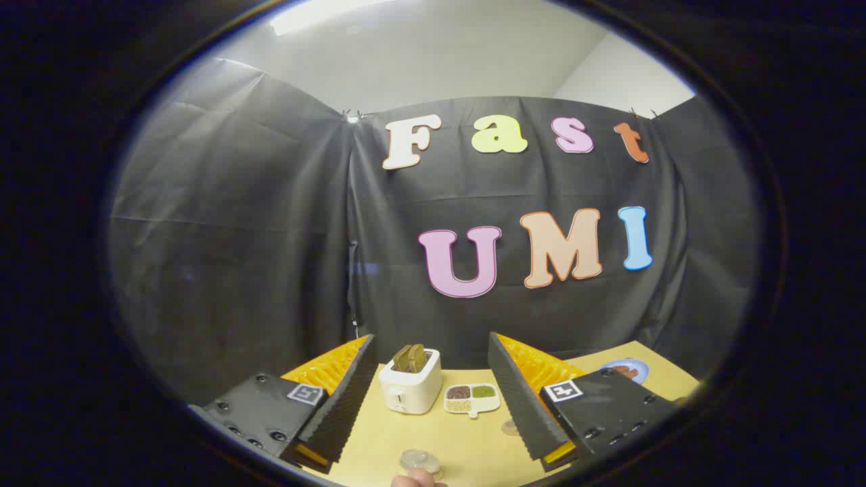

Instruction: Take the bottle from table, then pour the juice into the cup, finally place the bottle on the coaster

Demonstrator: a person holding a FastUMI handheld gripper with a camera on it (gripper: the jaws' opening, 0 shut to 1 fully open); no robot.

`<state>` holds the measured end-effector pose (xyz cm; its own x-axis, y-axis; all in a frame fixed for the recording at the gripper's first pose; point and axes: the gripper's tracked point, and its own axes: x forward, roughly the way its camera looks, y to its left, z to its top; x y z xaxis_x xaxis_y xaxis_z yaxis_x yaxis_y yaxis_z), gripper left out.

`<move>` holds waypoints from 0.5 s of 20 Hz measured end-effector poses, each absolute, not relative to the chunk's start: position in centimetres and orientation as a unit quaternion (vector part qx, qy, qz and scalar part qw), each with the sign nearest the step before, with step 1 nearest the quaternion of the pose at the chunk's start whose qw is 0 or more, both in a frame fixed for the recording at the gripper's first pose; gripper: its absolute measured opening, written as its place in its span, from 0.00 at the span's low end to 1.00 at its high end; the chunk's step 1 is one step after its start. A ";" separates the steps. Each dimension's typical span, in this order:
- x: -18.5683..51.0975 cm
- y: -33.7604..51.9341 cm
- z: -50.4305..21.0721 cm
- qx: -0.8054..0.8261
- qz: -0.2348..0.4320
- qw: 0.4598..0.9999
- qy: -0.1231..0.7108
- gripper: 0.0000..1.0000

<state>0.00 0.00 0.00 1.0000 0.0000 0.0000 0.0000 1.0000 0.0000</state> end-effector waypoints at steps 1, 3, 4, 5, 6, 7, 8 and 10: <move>0.1 0.0 -0.2 0.001 0.000 1.000 0.002 1.00; 0.4 0.1 -0.5 0.001 0.000 1.000 0.006 1.00; 0.6 0.1 -0.7 0.000 0.001 1.000 0.008 1.00; 0.6 0.2 -0.8 -0.001 0.001 1.000 0.010 1.00; 0.7 0.3 -0.9 -0.001 0.001 1.000 0.011 1.00; 0.9 0.4 -1.0 0.000 0.001 1.000 0.012 1.00; 1.1 0.6 -1.1 0.001 0.002 1.000 0.013 1.00; 1.4 1.2 -1.4 0.005 0.008 1.000 0.017 1.00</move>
